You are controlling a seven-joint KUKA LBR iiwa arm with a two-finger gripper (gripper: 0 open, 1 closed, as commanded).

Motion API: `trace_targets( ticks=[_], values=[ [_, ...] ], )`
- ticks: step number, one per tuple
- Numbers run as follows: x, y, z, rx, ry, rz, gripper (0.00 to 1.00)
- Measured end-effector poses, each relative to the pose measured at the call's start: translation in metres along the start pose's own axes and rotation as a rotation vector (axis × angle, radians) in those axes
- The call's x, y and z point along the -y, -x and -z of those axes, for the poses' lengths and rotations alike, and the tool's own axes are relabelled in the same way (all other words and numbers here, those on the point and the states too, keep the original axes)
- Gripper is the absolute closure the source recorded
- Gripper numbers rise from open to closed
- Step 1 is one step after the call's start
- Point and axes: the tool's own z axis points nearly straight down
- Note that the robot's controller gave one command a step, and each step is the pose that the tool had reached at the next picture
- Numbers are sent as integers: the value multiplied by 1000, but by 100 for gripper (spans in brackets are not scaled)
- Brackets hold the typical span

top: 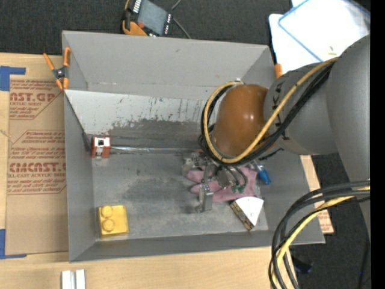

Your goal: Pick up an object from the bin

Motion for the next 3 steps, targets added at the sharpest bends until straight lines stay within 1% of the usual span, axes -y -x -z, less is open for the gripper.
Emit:
trace_targets(
  ticks=[1,2,3],
  values=[
    [0,0,0,0,0,0,0],
    [-26,23,-20,3,0,35,0],
    [15,-6,12,2,1,860,100]
  ],
)
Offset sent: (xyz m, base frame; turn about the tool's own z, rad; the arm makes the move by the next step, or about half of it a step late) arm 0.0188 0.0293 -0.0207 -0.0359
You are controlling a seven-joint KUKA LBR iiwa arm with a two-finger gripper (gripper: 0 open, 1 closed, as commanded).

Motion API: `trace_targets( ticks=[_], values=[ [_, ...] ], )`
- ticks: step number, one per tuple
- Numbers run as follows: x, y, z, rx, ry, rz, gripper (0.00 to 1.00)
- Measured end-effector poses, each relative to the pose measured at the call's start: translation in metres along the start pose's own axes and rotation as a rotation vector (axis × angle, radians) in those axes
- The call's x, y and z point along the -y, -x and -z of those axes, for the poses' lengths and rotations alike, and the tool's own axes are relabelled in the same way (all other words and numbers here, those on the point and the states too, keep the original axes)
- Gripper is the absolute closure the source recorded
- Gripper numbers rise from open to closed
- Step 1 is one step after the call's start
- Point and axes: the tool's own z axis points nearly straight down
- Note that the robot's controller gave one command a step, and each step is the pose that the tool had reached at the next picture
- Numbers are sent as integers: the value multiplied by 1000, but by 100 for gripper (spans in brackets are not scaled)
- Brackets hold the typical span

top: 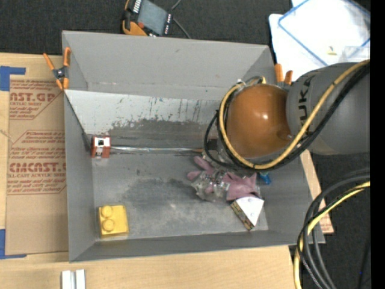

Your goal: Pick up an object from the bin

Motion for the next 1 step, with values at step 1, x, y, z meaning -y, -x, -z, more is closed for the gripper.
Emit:
trace_targets(
  ticks=[1],
  values=[
    [2,-14,8,0,0,84,100]
  ],
)
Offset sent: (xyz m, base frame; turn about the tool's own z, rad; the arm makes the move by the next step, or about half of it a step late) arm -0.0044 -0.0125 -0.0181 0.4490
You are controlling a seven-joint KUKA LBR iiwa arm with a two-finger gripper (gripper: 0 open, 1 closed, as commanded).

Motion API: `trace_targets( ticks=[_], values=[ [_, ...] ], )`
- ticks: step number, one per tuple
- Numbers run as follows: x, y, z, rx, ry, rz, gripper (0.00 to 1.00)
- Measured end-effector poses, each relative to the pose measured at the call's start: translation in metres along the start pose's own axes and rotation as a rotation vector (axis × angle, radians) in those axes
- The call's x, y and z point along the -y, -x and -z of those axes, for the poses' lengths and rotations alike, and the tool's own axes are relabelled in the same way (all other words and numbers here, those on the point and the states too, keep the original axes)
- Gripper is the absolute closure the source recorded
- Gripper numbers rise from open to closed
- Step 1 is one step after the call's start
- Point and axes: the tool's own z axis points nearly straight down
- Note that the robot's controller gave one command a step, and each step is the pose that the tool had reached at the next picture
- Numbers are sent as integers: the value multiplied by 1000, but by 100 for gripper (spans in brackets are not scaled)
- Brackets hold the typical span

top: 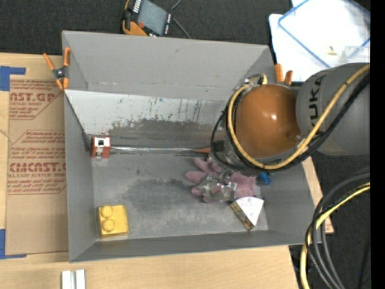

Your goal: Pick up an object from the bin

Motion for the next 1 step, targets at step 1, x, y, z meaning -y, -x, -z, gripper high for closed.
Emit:
trace_targets(
  ticks=[1],
  values=[
    [0,1,-19,2,1,-388,100]
  ],
)
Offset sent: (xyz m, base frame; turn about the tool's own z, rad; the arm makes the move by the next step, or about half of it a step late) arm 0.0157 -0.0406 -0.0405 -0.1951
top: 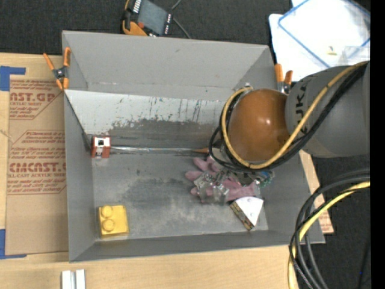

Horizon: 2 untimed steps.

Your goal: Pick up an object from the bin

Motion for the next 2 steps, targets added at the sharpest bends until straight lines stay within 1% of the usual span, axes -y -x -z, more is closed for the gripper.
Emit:
trace_targets(
  ticks=[1,2],
  values=[
    [18,-6,-11,2,-1,109,100],
    [18,-16,-13,1,3,-151,100]
  ],
)
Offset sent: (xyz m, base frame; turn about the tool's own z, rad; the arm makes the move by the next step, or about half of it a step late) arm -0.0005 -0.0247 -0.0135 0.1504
